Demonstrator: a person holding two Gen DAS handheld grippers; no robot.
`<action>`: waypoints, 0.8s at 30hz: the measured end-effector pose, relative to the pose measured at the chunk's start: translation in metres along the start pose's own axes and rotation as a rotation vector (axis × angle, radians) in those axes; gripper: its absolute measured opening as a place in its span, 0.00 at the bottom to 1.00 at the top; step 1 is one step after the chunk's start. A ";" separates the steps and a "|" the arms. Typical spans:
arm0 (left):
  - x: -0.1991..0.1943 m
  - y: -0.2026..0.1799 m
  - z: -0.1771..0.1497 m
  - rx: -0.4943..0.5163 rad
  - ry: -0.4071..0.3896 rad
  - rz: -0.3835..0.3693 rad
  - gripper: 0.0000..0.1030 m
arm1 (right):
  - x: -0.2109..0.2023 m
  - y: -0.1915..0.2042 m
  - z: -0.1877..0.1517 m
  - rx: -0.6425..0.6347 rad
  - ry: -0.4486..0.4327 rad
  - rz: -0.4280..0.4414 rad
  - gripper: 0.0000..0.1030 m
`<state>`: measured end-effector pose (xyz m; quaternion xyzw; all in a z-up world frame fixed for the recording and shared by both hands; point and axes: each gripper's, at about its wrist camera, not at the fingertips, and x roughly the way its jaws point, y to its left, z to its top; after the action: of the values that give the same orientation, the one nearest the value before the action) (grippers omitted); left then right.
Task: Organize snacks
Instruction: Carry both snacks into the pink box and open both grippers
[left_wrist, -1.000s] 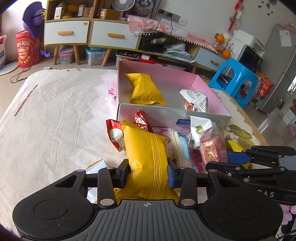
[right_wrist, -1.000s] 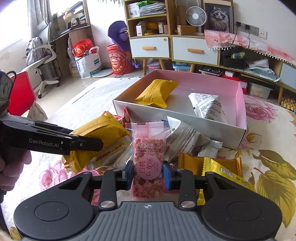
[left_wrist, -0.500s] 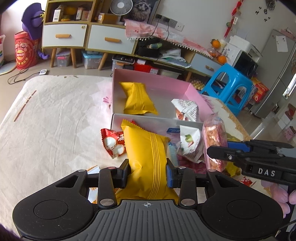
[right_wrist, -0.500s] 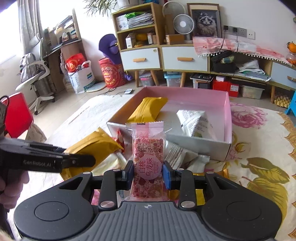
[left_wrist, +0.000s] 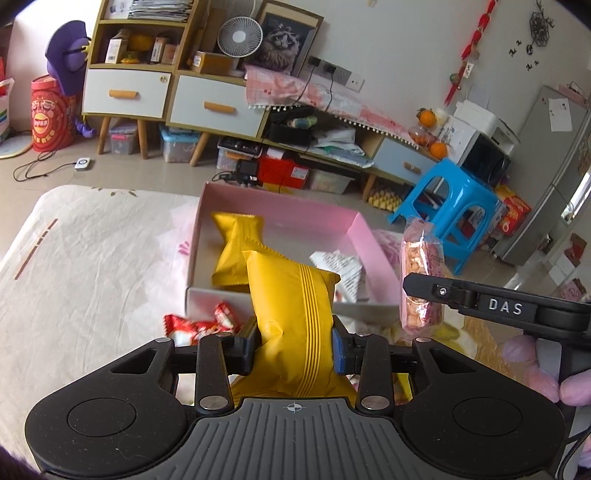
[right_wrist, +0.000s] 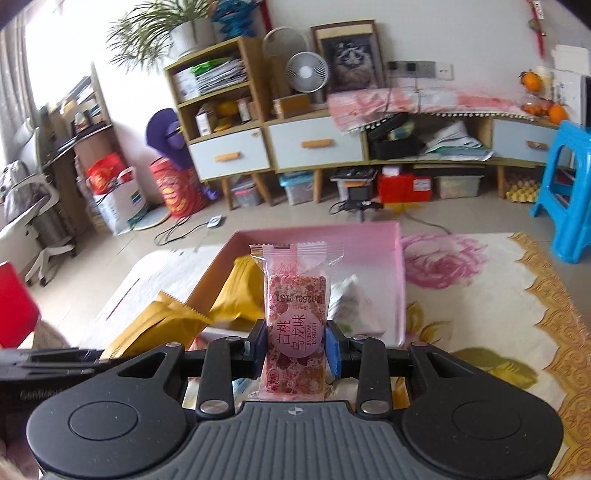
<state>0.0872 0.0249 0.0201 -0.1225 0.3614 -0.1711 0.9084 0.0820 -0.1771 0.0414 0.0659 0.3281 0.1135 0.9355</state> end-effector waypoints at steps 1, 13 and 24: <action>0.002 -0.003 0.002 -0.008 0.000 -0.001 0.34 | 0.001 -0.001 0.003 0.009 0.002 -0.018 0.22; 0.036 -0.021 0.025 0.001 0.000 0.022 0.34 | 0.015 -0.009 0.018 0.006 0.026 -0.043 0.22; 0.086 -0.024 0.052 0.046 -0.001 0.072 0.34 | 0.060 -0.052 0.050 0.067 0.059 -0.009 0.22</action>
<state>0.1770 -0.0266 0.0125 -0.0887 0.3612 -0.1466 0.9166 0.1675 -0.2142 0.0343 0.0922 0.3595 0.1002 0.9231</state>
